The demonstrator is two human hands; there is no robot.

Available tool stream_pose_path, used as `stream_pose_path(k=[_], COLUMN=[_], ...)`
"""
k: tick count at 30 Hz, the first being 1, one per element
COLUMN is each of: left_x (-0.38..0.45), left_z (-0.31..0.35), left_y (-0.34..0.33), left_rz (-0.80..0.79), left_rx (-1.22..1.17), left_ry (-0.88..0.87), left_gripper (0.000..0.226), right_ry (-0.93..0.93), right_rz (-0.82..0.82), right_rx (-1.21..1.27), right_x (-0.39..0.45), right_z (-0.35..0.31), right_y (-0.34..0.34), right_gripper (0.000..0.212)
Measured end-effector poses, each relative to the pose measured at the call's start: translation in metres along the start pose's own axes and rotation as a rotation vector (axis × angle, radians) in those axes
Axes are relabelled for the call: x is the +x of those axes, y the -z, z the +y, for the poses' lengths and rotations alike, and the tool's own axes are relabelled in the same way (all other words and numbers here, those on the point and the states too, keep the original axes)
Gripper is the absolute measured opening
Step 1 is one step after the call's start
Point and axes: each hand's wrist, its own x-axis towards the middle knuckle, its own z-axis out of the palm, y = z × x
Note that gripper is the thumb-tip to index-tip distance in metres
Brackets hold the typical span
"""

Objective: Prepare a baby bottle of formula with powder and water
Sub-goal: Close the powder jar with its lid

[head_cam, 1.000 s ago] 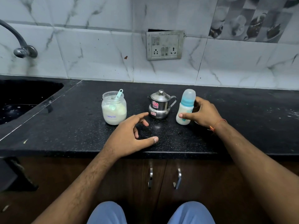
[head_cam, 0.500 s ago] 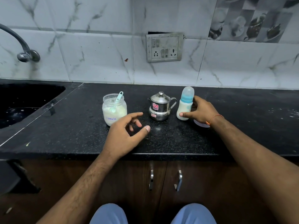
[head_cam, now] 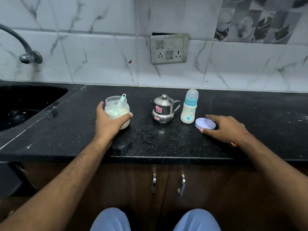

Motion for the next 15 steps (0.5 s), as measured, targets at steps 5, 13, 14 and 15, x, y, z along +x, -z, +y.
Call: stream_pose_path(k=[5,13,14,15], left_x=[-0.011,-0.045,-0.045,-0.046], left_z=[-0.001,0.004,0.004,0.004], left_y=[0.008,0.012,0.013,0.014], left_rz=[-0.057,-0.474,-0.498,-0.511], left_rx=[0.032,0.162,0.168,0.172], left_ry=[-0.013,-0.193,-0.192,-0.197], left_gripper=[0.081,0.081,0.082,0.082], right_ry=[0.114,0.427,0.458,0.488], right_rz=[0.085,0.118,0.13,0.136], right_rx=[0.167,0.289,0.287,0.288], right_x=[-0.028,-0.058,-0.058,-0.055], right_z=[-0.022,-0.103,-0.113,-0.123], right_y=[0.011,0.04,0.045,0.05], right_gripper=[0.094,0.088,0.087,0.085])
